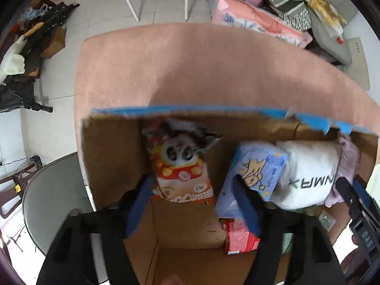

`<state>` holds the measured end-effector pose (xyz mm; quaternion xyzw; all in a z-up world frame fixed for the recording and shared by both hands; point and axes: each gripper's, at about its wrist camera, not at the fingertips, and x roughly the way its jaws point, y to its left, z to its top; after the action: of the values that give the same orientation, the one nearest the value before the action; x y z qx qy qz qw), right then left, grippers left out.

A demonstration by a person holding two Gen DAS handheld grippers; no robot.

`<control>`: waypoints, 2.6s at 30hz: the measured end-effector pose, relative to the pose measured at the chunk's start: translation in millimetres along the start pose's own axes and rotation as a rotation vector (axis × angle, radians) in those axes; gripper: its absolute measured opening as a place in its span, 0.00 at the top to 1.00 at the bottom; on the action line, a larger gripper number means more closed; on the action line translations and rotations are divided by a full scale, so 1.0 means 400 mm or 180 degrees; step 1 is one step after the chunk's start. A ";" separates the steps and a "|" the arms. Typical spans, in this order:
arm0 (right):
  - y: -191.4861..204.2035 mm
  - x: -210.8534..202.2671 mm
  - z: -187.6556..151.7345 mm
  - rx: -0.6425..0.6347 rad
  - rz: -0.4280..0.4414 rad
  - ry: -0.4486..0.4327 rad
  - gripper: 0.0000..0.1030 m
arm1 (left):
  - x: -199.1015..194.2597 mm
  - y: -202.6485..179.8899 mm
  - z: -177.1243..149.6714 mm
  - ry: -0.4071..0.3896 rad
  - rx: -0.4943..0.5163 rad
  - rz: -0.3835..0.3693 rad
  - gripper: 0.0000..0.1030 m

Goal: Organize soft objects
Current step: 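Place panda bag and grey plush into the box, opening both tools, then grasp the silver scrubber with left tool while right tool grasps blue Nestle tube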

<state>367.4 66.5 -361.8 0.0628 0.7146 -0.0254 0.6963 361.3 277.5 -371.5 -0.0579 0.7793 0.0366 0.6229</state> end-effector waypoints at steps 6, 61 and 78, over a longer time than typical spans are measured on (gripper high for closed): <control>0.001 -0.026 -0.002 -0.0051 0.0068 -0.0006 0.17 | -0.058 -0.013 -0.028 -0.0200 0.0038 -0.0018 0.20; -0.362 -0.478 -0.454 -0.0216 0.0446 -0.0900 0.00 | -0.415 -0.412 -0.568 -0.1903 0.0803 0.0644 0.00; -1.111 -0.147 -0.112 0.1276 0.0037 -0.0072 0.00 | 0.102 -1.037 -0.057 -0.0518 0.2758 0.1830 0.00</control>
<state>268.8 -371.4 -324.4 0.2039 0.6869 -0.1638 0.6780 386.6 -138.1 -400.0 0.4241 0.6565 -0.1152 0.6131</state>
